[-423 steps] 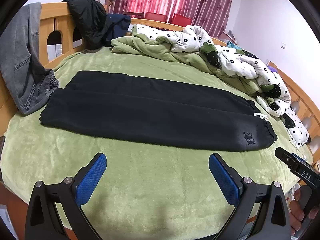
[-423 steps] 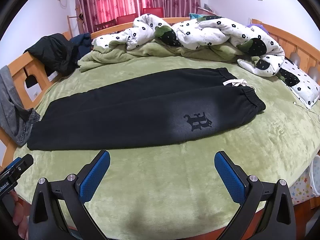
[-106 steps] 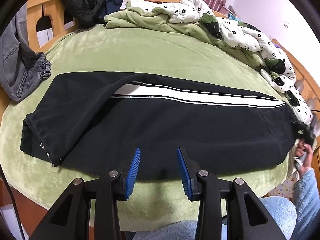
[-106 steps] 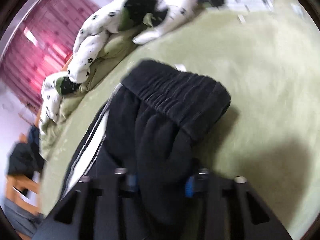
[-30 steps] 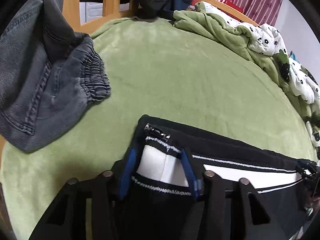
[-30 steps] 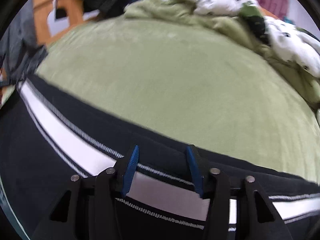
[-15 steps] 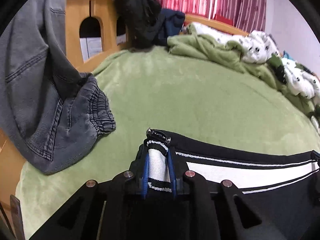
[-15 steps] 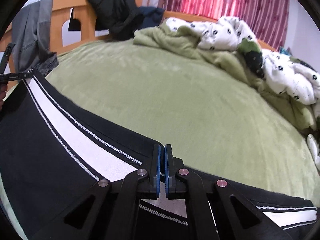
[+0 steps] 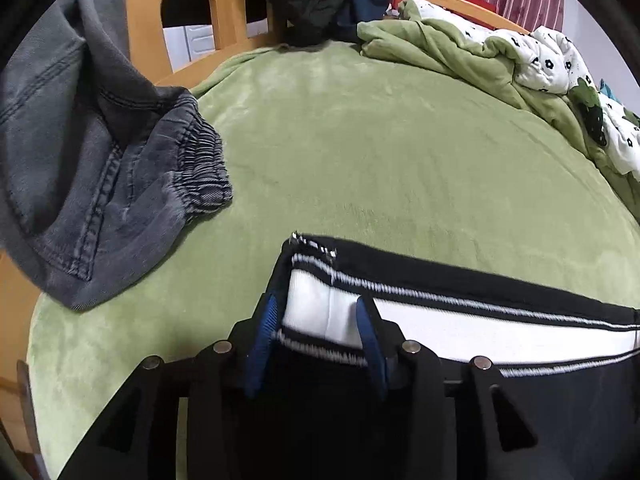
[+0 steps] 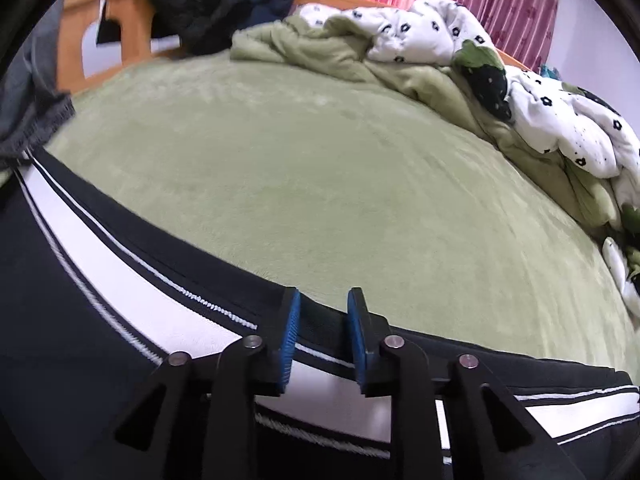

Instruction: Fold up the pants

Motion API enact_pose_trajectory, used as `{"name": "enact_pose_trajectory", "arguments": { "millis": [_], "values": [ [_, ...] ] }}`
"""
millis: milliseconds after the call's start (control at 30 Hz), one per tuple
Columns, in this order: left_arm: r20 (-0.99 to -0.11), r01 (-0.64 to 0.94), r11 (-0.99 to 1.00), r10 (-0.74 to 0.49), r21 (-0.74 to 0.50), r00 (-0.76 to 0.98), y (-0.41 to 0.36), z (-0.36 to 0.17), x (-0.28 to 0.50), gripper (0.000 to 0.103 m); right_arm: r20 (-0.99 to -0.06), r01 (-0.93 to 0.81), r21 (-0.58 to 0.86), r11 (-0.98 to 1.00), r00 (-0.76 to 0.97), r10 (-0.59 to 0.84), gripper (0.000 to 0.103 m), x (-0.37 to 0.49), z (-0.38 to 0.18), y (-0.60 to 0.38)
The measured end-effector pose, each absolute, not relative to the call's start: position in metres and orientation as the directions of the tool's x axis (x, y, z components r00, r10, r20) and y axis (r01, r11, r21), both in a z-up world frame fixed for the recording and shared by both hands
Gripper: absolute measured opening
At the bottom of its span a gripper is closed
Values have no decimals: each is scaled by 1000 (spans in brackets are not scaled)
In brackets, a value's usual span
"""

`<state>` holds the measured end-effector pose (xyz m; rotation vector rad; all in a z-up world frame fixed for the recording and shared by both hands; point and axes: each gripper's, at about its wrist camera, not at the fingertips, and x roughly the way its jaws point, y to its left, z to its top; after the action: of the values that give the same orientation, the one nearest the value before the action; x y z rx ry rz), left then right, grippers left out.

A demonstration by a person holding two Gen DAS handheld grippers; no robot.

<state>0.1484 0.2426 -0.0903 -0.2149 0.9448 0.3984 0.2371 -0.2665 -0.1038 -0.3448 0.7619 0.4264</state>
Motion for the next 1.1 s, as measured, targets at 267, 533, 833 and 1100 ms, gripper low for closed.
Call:
{"name": "enact_pose_trajectory", "arguments": {
  "millis": [267,533,833,1100],
  "values": [
    [-789,-409,909,192,-81,583,217,-64,113,51,-740,-301,-36,953,649,177,46,257,-97,-352],
    [-779,-365,926,160,-94,606,186,-47,81,51,-767,-248,-116,962,637,72,45,273,-123,-338],
    [-724,-288,889,-66,-355,687,167,-47,-7,51,-753,-149,91,985,637,166,46,224,-69,-336],
    [-734,-362,809,-121,-463,668,187,-88,-63,50,-726,-261,120,958,636,264,49,131,-27,-299]
  ]
}}
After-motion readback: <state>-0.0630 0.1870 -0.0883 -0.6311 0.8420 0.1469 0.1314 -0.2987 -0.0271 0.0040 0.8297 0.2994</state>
